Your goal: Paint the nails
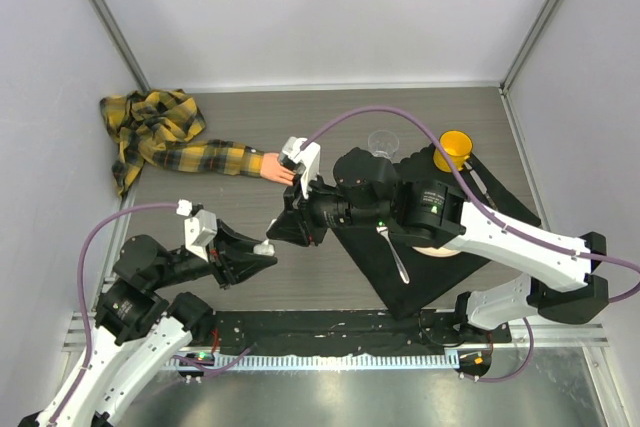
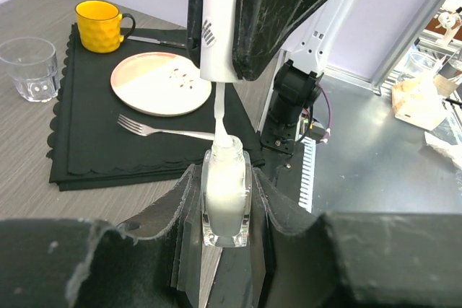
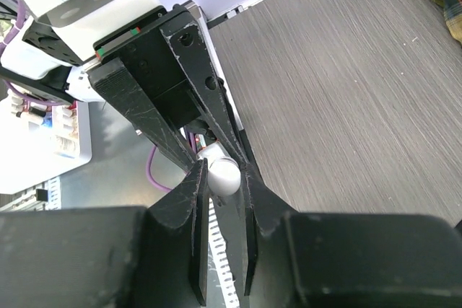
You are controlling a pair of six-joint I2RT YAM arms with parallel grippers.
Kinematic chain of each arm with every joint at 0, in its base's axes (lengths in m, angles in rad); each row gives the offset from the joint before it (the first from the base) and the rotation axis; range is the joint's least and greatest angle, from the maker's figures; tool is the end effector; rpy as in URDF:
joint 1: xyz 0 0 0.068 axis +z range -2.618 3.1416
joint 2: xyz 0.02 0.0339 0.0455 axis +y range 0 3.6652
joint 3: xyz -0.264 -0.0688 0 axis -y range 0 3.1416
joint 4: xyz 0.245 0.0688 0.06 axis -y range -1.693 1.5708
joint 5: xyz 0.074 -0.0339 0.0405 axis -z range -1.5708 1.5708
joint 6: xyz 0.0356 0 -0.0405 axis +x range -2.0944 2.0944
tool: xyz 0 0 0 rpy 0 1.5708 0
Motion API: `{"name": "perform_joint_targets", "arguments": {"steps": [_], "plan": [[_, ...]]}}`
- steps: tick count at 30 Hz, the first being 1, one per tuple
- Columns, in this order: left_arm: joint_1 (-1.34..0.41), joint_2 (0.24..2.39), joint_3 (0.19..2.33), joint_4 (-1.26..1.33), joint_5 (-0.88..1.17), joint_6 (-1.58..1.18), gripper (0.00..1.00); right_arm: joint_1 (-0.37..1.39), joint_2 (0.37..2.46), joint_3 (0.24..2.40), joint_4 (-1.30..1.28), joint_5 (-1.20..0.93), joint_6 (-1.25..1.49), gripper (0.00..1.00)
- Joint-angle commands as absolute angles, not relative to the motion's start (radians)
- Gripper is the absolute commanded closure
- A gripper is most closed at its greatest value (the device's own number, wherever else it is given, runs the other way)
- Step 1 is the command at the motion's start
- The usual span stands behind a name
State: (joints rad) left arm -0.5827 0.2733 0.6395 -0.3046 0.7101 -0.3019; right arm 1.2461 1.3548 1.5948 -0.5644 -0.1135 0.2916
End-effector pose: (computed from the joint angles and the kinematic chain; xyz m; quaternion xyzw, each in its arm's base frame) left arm 0.0489 -0.0600 0.3347 0.3407 0.6005 -0.5076 0.5154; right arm 0.0890 0.2769 0.4530 -0.4018 0.7049 0.4383 0.3868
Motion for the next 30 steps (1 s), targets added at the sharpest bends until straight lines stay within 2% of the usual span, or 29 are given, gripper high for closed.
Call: {"name": "perform_joint_targets", "arguments": {"steps": [1,30], "plan": [[-0.581,0.281,0.681,-0.264,0.723,-0.288,1.0,1.244,1.333,1.592,-0.523,-0.098,0.281,1.0],[-0.581,0.29,0.683,-0.268,0.716,-0.288,1.0,1.255,1.339,1.591,-0.505,-0.178,0.284,0.99]]}}
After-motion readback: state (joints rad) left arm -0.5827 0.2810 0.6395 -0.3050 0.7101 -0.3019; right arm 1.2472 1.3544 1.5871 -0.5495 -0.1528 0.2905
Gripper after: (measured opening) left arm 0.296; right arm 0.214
